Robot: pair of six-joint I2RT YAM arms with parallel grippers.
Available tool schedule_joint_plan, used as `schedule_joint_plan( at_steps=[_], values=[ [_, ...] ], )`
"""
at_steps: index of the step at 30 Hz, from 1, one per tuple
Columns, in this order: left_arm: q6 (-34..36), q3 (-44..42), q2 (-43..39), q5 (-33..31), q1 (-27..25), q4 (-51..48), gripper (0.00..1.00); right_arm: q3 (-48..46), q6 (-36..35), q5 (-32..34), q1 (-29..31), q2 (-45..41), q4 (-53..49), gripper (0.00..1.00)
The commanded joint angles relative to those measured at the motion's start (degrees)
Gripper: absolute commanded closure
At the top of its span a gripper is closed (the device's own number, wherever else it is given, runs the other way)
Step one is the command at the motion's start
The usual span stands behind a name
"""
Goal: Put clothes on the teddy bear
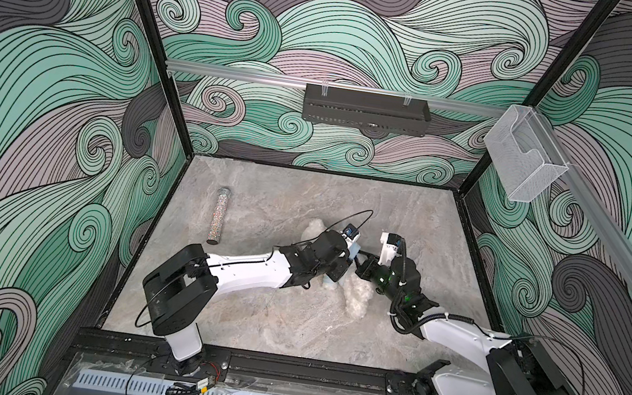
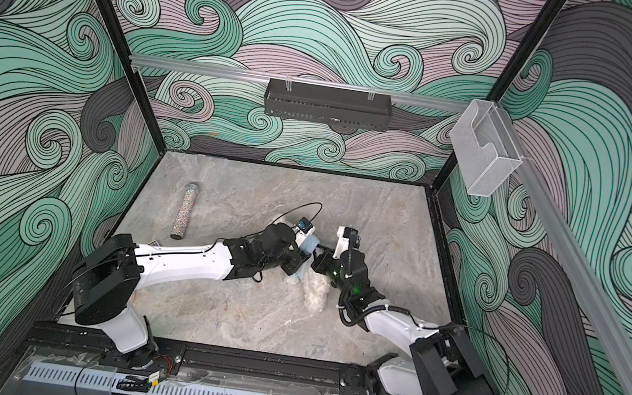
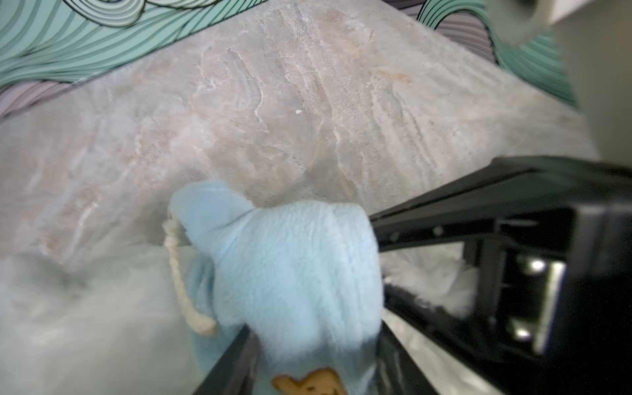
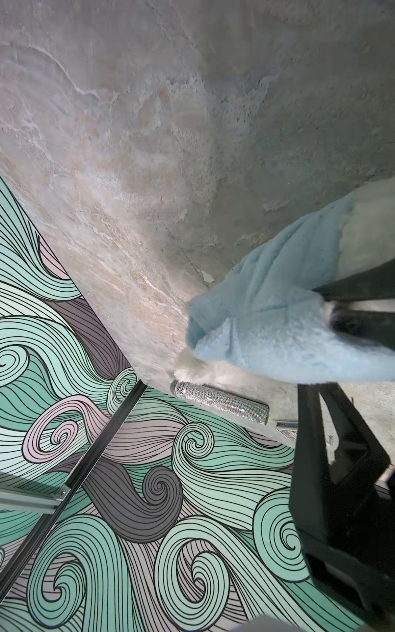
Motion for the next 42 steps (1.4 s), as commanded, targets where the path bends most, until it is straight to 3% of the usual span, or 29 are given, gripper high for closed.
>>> schedule_joint_plan(
  at_steps=[1, 4, 5, 8, 10, 13, 21, 26, 34, 42],
  values=[
    [-0.49, 1.82, 1.16, -4.36, -0.43, -2.97, 0.63, 0.15, -0.91, -0.28, 0.9, -2.18, 0.21, 1.0],
    [-0.68, 1.15, 0.16, -0.59, 0.26, -1.61, 0.96, 0.05, -4.35, -0.02, 0.88, -3.7, -3.59, 0.98],
    [-1.43, -0.16, -1.06, 2.57, 0.95, 0.03, 1.0, 0.23, -6.62, 0.3, 0.83, -4.41, -5.79, 0.94],
    [-4.97, -4.38, -3.34, 14.84, 4.15, 6.32, 1.0, -1.09, -11.73, 1.58, 0.89, -5.47, -7.81, 0.83],
    [-5.52, -4.7, -3.4, 19.57, 5.19, 7.27, 1.0, -1.48, -14.22, 0.46, 0.88, -5.22, -7.79, 0.75],
    [-5.2, -4.56, -3.02, 22.91, 5.5, 7.35, 1.0, -1.53, -16.0, -2.24, 0.95, -4.2, -5.79, 0.65],
    [-4.24, -3.06, -2.86, 27.69, 5.7, 5.84, 1.0, -1.43, -17.15, -4.63, 1.69, -0.19, -1.78, 0.55],
    [-0.72, -1.66, -2.13, 35.88, 5.68, 3.49, 1.0, 0.19, -15.78, -4.3, 1.77, 2.54, 2.26, 0.55],
    [3.62, 0.33, 1.44, 52.42, 5.54, 2.94, 1.0, -0.06, -5.81, -3.29, 1.77, 5.6, 14.82, 0.57],
    [10.33, 0.21, 1.43, 56.82, 4.32, -0.43, 1.0, -0.82, 0.87, 0.93, 0.8, 5.97, 14.82, 0.6]
  ],
)
